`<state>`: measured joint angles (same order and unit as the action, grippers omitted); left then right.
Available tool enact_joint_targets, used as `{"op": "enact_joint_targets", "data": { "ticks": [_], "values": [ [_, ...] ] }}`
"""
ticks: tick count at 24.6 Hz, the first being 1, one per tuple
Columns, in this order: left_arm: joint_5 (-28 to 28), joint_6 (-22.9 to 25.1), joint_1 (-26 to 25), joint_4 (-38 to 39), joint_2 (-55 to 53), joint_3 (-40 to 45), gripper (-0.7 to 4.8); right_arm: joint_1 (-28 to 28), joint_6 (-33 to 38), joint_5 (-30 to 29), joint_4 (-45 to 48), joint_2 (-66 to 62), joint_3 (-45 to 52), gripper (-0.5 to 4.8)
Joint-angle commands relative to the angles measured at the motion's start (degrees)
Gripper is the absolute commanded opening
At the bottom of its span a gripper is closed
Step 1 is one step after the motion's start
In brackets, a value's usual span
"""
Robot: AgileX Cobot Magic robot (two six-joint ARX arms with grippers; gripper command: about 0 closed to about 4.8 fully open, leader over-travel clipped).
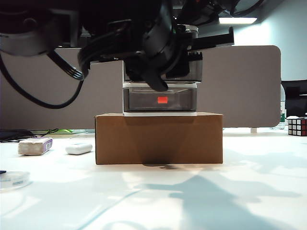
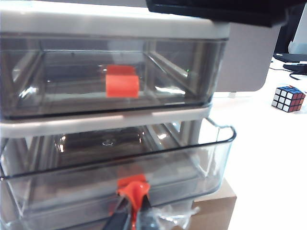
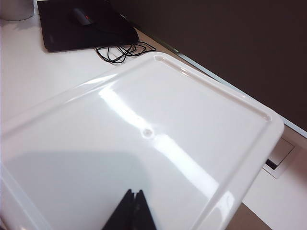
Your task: Open the second layer of the drawer on the table, pick up the transparent tape on the table and put it in, and finally close the drawer.
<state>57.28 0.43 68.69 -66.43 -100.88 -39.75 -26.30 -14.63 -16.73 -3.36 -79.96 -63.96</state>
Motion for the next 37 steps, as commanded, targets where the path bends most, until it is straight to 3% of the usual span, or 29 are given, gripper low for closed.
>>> {"op": "enact_joint_targets", "data": {
  "ticks": [1,24,30,32,33,37],
  "values": [
    [1.3,0.2,1.4,-0.4,0.2,-0.1,-0.05,-0.1,-0.2,0.1,-2.4,-0.2,0.2,-0.05],
    [8.6,0.3,12.2,-0.1,1.6,-0.1,-0.05,-0.1,-0.2,0.1,-2.9,-0.2,0.2,-0.05],
    [9.9,3.3,13.4,-0.2,2.8,0.0,-0.06,-0.1,-0.2,0.1,-2.8,-0.2,0.2,-0.05],
    [12.3,4.3,13.6,-0.3,3.2,0.0,0.38,-0.1,-0.2,0.1,-2.1,-0.1,0.2,-0.05],
    [14.3,5.2,14.0,-0.3,3.8,0.0,1.32,-0.1,-0.2,0.1,-1.1,0.2,0.2,-0.05],
    [18.8,14.1,17.7,-0.4,7.8,0.3,1.52,-0.1,-0.2,0.1,1.5,2.9,-0.6,-0.05]
  ]
}}
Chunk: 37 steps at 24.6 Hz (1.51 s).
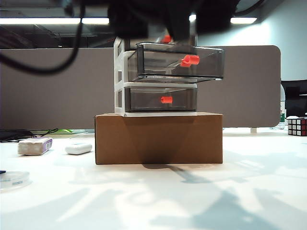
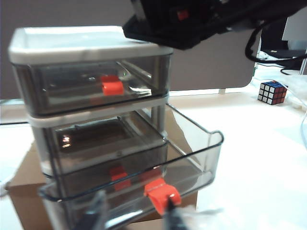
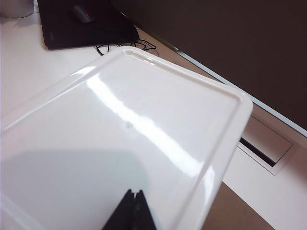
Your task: Open the second layer of the drawer on the table, pick up the transparent tape on the table and put it in, and finally close the drawer.
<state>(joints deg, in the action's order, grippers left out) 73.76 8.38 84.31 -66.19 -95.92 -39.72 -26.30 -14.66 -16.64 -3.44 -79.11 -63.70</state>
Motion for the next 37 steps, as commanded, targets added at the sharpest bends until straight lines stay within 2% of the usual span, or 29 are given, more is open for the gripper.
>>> {"op": "enact_joint_targets", "data": {
  "ticks": [1,4,7,9,11,13,14,16,19,23,24,26,30,33,34,37],
  "values": [
    [2.0,6.6,2.7,-0.9,4.5,1.0,1.51,-0.1,-0.4,0.0,1.6,2.7,-1.5,-0.05],
    [1.9,8.1,3.5,-0.8,14.3,6.9,1.47,-0.1,-0.4,0.0,0.2,6.0,-2.8,-0.05],
    [1.9,14.8,3.5,-0.7,30.1,15.9,1.44,-0.1,-0.4,0.0,-4.4,10.1,-2.8,-0.05],
    [1.6,16.7,3.4,-0.5,42.4,21.5,0.91,-0.1,-0.4,0.0,-8.0,12.5,-2.7,-0.05],
    [0.5,16.6,3.4,2.6,54.4,25.4,0.5,-0.1,-0.3,-1.8,-10.8,14.2,-2.7,-0.05],
    [1.1,14.9,3.4,13.7,66.8,26.8,0.47,-0.1,0.1,-5.4,-13.5,15.2,-2.7,-0.05],
    [0.5,13.5,3.4,21.6,73.7,26.8,0.28,-0.1,0.1,-5.9,-14.8,15.6,-2.7,-0.05],
    [0.4,10.6,3.4,29.0,79.6,26.8,-0.06,-0.1,0.3,-7.5,-16.2,15.7,-2.7,-0.05],
    [0.1,4.7,3.4,44.2,90.9,26.8,-0.06,-0.1,1.4,-8.0,-17.4,15.7,-2.7,-0.05],
    [-0.9,0.0,3.5,54.4,95.7,26.8,-0.06,-0.1,1.8,-9.2,-17.3,15.7,-2.7,-0.05],
    [-1.0,-0.5,3.2,55.6,95.8,26.6,-0.06,-0.2,2.2,-9.2,-17.4,15.7,-2.7,-0.05],
    [-4.9,-1.0,3.0,58.2,95.5,26.6,-0.06,-0.2,2.7,-9.3,-17.4,15.7,-2.7,-0.05],
    [-5.7,-3.3,1.7,63.2,95.5,26.6,-0.06,-0.7,2.7,-9.4,-17.6,15.7,-2.6,-0.05],
    [-8.9,-5.7,-0.9,66.2,95.6,26.6,-0.06,-0.7,2.9,-10.2,-17.8,15.7,-2.6,-0.05],
    [-13.0,-8.4,-4.1,68.3,95.6,26.6,-0.06,-0.7,3.9,-11.5,-17.7,15.7,-2.6,-0.05],
    [-20.4,-13.4,-10.7,72.8,95.6,26.6,-0.06,-0.7,4.6,-13.1,-17.8,15.7,-2.6,-0.05]
  ]
}}
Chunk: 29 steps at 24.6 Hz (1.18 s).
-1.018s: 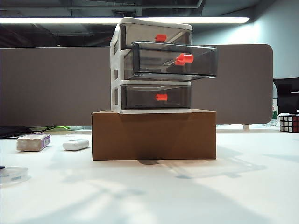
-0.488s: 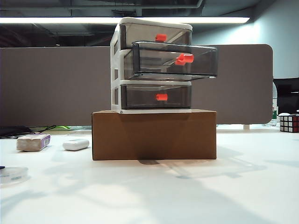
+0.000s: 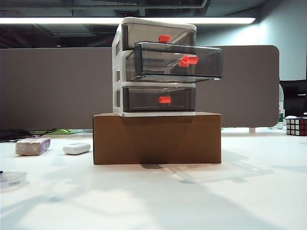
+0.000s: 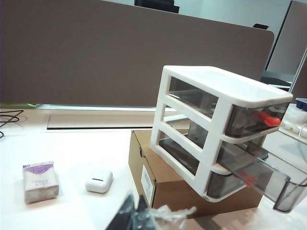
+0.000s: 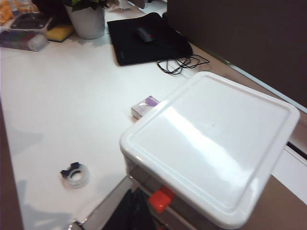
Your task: Open the second layer of the drawer on the table, pick up the transparent tape on the table and put it in, and finally close the drawer.
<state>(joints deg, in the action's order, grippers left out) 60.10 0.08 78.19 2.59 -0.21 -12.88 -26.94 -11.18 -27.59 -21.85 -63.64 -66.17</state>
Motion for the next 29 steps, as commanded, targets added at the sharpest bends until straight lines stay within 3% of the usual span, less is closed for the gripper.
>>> {"op": "enact_joint_targets", "data": {
  "ticks": [1,2,3,8,9,11,15,17,21,23,24,27,29],
  "values": [
    [-13.1,-8.4,-10.6,7.1,-0.2,-0.2,-0.06,-0.1,1.1,-2.1,0.2,0.4,-0.1,-0.05],
    [-16.2,-9.3,-13.6,8.2,-0.2,-0.2,-0.06,-0.1,1.1,-2.1,0.1,0.4,-0.1,-0.05],
    [-23.5,-10.4,-20.8,9.8,-0.2,-0.2,-0.06,-0.2,1.1,-2.1,-0.6,0.4,-0.1,-0.05],
    [-46.8,-13.6,-41.2,11.7,-0.7,-0.2,-0.06,-0.2,1.1,-2.2,-2.5,0.7,-0.1,-0.05],
    [-56.6,-15.3,-50.4,12.4,-1.9,-0.1,-0.06,-0.2,1.1,-2.6,-2.8,1.1,-0.1,-0.05],
    [-71.4,-16.1,-62.9,11.8,-6.1,-0.1,-0.06,-0.2,1.1,-3.1,-2.9,1.6,-0.1,-0.05],
    [-93.7,-16.6,-81.4,5.3,-20.2,-0.2,-0.06,-0.2,1.1,-3.2,-3.0,2.7,-0.1,-0.05],
    [-95.4,-16.5,-85.2,1.9,-26.5,-0.2,-0.05,-0.2,1.1,-3.2,-3.3,2.8,-0.1,-0.05],
    [-94.7,-16.4,-85.1,1.2,-33.6,0.1,0.17,-0.2,0.9,-3.2,-3.3,2.8,1.8,-0.05],
    [-94.4,-7.8,-84.4,0.7,-34.8,1.7,0.22,-0.2,0.7,-3.0,-3.2,2.8,3.9,-0.05],
    [-94.5,-3.5,-84.5,0.7,-35.0,2.8,0.84,-0.2,0.5,-2.5,-3.2,3.0,5.4,-0.05],
    [-95.0,1.3,-84.3,-0.1,-34.9,5.0,3.2,-0.2,0.4,-2.3,-1.9,3.5,8.8,-0.05],
    [-94.9,1.6,-84.3,-1.6,-34.9,6.4,3.49,-0.2,0.4,-2.3,0.3,4.2,11.2,-0.05]
  ]
}}
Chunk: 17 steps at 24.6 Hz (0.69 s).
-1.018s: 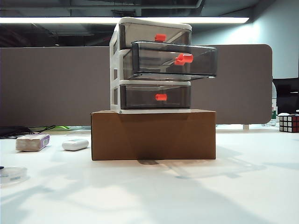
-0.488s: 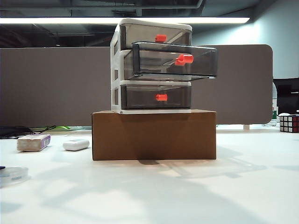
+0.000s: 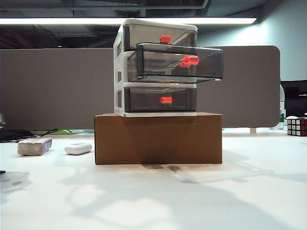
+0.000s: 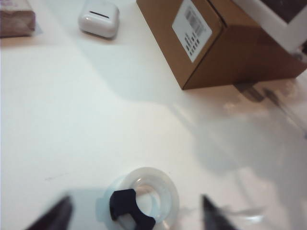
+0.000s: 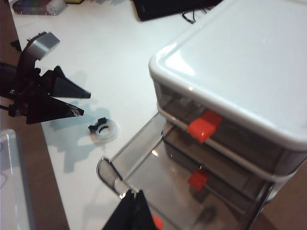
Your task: Open the second layer of the drawer on the table, pick up the transparent tape on the table and put it in, and finally close the drawer.
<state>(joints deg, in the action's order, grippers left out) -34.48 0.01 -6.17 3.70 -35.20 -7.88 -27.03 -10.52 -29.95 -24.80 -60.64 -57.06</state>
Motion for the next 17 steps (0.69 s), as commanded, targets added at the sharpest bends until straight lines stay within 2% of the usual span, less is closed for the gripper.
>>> {"op": "enact_joint_targets", "data": {
  "ticks": [1,3,5,6,7,11,14,15,17],
  "values": [
    [-0.3,1.8,0.1,-3.1,0.0,1.9,3.5,-0.1,-0.1,0.0,4.4,1.8,3.1,-0.05],
    [-0.2,3.6,1.1,-4.1,0.0,3.1,3.51,-0.1,0.5,0.0,6.7,2.8,5.1,-0.05],
    [0.1,4.9,3.1,-8.4,0.0,5.1,3.57,-0.1,0.5,0.0,7.1,3.1,5.6,-0.05],
    [1.5,6.3,5.1,-11.6,0.1,6.7,4.16,-0.1,0.5,0.0,7.0,3.1,5.6,-0.05],
    [3.3,7.3,6.6,-12.5,0.0,7.5,4.45,-0.1,0.5,0.0,7.1,3.1,5.6,-0.05],
    [16.8,13.7,14.3,-13.1,-1.9,7.5,4.75,-0.1,0.4,0.0,7.1,3.1,5.6,-0.05],
    [17.6,13.1,14.3,-16.2,-5.4,7.5,4.79,-0.1,0.4,0.0,7.1,3.1,5.6,-0.05],
    [15.5,13.1,14.3,-18.1,-7.8,7.4,4.79,-0.1,0.4,0.0,7.3,3.1,5.6,-0.05],
    [14.7,13.3,14.3,-20.0,-9.9,7.3,4.79,-0.1,0.4,0.0,7.6,3.1,5.6,-0.05]
  ]
}}
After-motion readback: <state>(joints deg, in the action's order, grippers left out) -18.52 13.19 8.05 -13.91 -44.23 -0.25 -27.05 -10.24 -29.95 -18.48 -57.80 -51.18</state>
